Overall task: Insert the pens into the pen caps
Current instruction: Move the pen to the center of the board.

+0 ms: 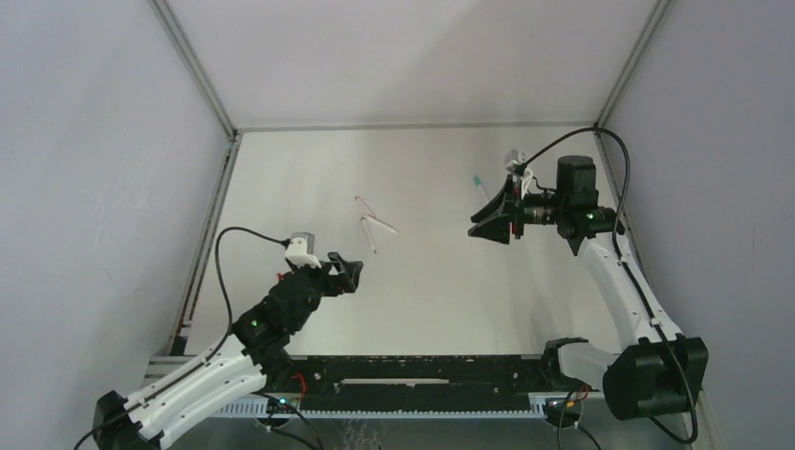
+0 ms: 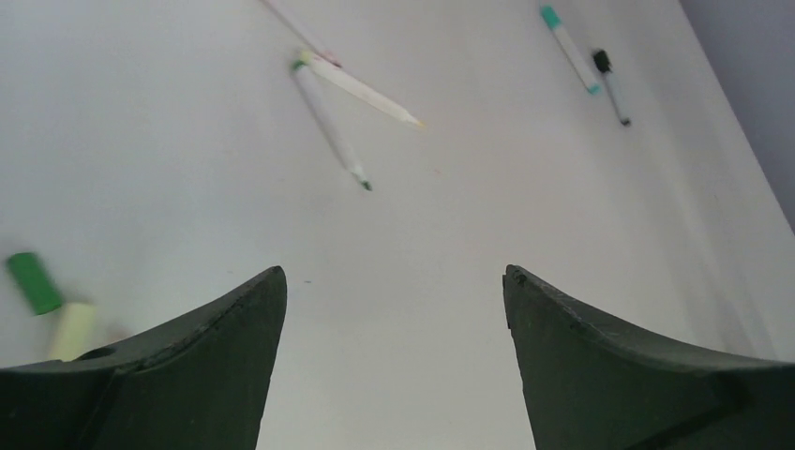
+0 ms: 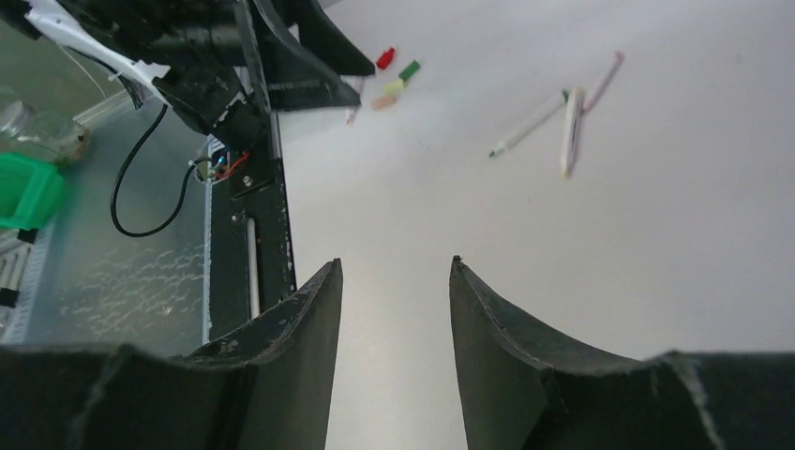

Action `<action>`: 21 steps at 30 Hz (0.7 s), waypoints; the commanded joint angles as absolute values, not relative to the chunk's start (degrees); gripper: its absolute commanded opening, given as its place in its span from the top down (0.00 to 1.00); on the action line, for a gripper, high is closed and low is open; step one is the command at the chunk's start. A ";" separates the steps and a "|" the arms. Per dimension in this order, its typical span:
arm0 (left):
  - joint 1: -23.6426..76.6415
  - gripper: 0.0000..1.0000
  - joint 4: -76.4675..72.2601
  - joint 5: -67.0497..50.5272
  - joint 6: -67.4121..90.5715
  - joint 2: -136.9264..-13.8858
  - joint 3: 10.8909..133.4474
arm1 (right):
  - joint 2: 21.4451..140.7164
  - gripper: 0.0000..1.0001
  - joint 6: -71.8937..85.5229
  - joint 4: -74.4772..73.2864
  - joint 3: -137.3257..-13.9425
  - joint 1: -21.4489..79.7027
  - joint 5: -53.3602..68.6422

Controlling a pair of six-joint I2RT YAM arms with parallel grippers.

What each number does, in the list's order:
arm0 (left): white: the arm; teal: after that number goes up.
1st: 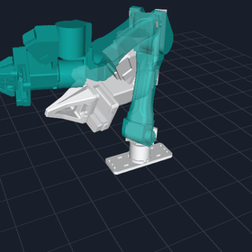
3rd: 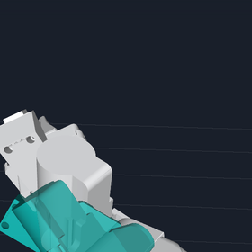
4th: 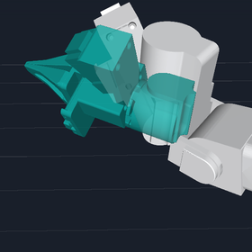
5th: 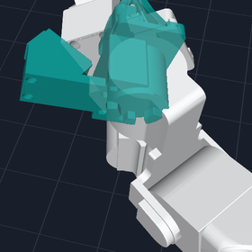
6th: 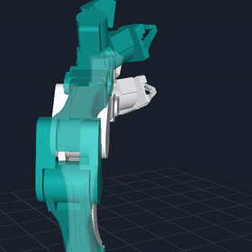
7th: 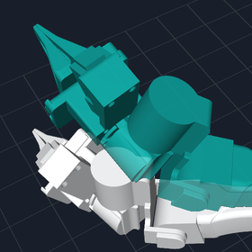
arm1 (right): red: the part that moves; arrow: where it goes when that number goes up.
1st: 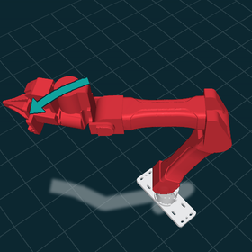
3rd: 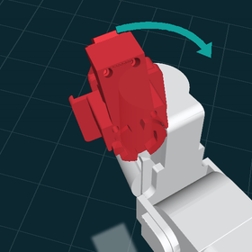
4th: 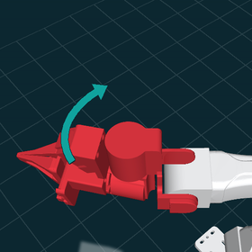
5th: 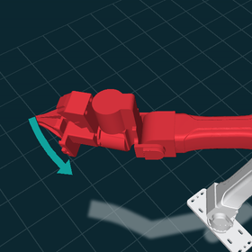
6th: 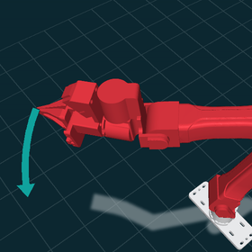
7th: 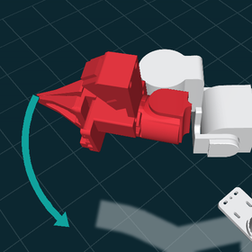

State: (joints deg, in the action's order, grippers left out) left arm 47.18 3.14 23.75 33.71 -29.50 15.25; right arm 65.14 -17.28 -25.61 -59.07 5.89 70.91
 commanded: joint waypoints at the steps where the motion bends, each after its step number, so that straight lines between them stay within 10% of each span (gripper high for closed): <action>1: 41.96 0.13 6.82 25.89 35.36 -27.43 16.35 | 65.83 0.48 -14.27 -18.01 -55.57 4.90 71.85; 21: 17.76 0.37 8.15 17.56 33.80 -40.69 19.10 | 69.35 0.48 -19.65 -21.53 -55.55 10.41 63.01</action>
State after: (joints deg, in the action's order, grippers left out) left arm 20.51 10.44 21.41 34.70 -36.01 15.25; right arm 68.77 -17.74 -22.00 -54.37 10.09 64.23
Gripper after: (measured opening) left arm 0.640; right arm 0.519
